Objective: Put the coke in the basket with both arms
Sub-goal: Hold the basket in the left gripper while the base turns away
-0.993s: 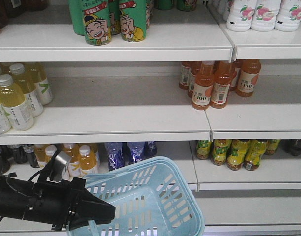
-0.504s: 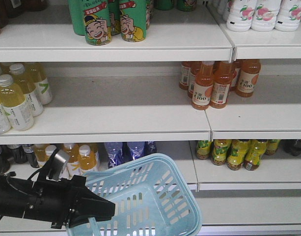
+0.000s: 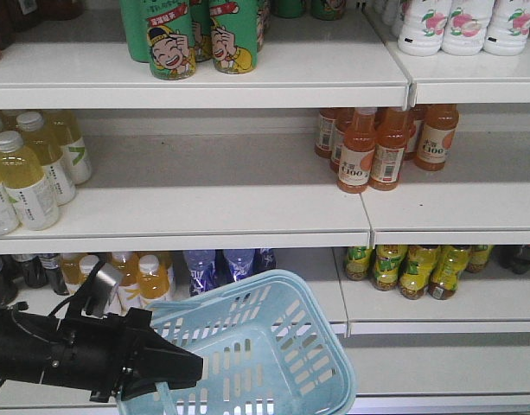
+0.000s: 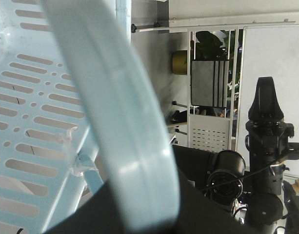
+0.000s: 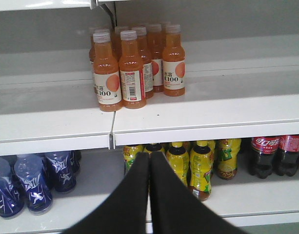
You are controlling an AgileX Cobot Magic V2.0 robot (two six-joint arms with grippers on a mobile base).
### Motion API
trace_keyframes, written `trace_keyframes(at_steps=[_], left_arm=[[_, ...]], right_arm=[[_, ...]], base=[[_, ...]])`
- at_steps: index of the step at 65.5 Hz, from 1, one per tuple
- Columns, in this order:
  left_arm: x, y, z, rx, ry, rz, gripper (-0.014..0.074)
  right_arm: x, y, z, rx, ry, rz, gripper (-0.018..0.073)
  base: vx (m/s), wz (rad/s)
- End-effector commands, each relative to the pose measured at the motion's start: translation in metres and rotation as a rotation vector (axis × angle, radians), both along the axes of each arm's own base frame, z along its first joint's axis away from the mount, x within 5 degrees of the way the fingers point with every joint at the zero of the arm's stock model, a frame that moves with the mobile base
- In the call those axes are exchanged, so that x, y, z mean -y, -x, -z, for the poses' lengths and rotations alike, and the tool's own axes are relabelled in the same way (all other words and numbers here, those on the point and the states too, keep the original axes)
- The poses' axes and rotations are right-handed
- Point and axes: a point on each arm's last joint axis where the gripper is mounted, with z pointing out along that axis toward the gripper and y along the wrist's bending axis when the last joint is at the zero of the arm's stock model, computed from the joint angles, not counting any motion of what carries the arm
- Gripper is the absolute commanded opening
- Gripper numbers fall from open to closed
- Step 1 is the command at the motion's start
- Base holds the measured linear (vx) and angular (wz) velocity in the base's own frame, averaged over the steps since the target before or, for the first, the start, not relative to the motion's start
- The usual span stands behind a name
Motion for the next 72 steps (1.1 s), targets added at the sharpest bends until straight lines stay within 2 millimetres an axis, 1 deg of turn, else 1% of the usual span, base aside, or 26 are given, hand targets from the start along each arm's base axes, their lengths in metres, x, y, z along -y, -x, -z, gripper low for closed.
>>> trace_keyframes(at_steps=[1, 20, 39, 72], left_arm=[[0.0043, -0.0008, -0.02, 0.039, 0.112, -0.001, -0.0007], [0.0043, -0.0008, -0.02, 0.039, 0.112, -0.001, -0.0007], [0.0043, -0.0008, -0.02, 0.039, 0.112, -0.001, -0.0007], [0.0043, -0.0008, -0.02, 0.039, 0.112, -0.001, -0.0007]], right_arm=[[0.0, -0.0017, -0.0039, 0.052, 0.019, -0.001, -0.001], [0.0, -0.0017, -0.0038, 0.052, 0.019, -0.001, -0.001], [0.0, -0.0017, -0.0038, 0.052, 0.019, -0.001, -0.001], [0.0, -0.0017, -0.0038, 0.052, 0.019, -0.001, -0.001]], base=[[0.0, 0.0], [-0.01, -0.03], [-0.04, -0.17], [-0.1, -0.43]])
